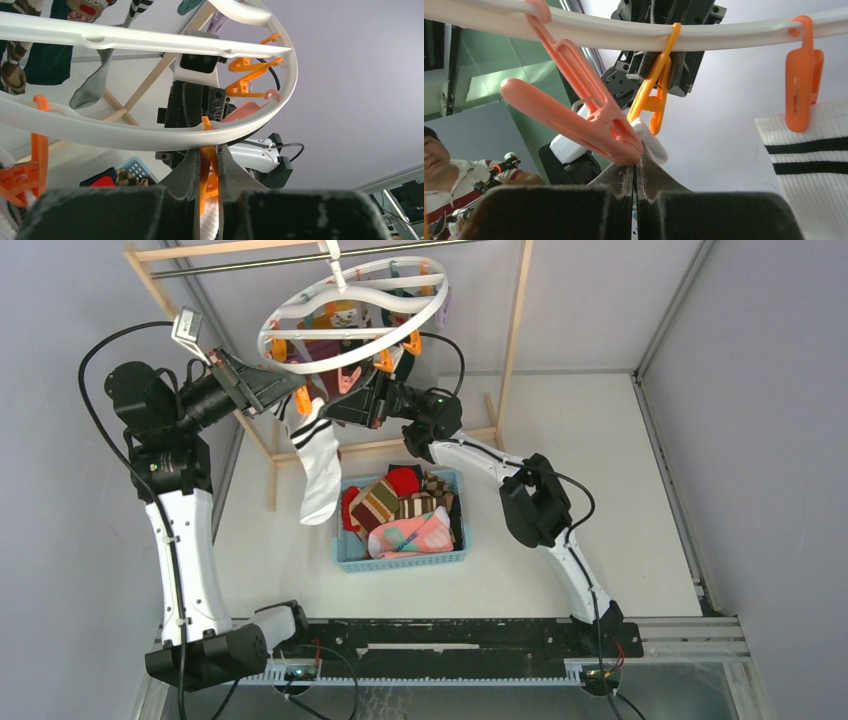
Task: Clip the socks to the hanger
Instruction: Place the sock in the bin.
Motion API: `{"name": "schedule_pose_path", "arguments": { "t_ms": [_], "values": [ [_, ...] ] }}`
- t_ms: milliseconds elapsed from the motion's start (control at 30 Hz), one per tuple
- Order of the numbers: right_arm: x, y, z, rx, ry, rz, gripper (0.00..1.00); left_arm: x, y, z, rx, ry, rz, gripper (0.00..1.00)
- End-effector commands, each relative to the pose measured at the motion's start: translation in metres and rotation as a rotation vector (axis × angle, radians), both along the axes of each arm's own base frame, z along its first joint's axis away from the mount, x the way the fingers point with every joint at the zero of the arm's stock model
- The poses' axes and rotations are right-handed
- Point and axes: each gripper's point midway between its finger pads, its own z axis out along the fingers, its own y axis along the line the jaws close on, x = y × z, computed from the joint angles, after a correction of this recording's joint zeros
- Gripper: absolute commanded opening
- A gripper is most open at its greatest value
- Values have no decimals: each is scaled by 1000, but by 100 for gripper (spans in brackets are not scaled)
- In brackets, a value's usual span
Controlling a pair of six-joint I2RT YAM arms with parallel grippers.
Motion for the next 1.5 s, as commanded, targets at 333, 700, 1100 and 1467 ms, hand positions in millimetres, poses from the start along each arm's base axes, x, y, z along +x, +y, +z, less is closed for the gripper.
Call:
{"name": "schedule_pose_path", "arguments": {
  "t_ms": [333,700,1100,1467],
  "values": [
    [33,-53,-118,-287,265,-341,0,-12,-4,10,15,-50,-38,1],
    [56,-105,-302,-912,443,-770,0,-10,-3,4,34,-52,-27,0],
    [33,-103,-302,-866,518,-596,55,-7,-1,-2,43,-46,-15,0],
    [45,-103,-288,-817,563,-524,58,-7,-1,-3,52,-53,-11,1]
  ]
}}
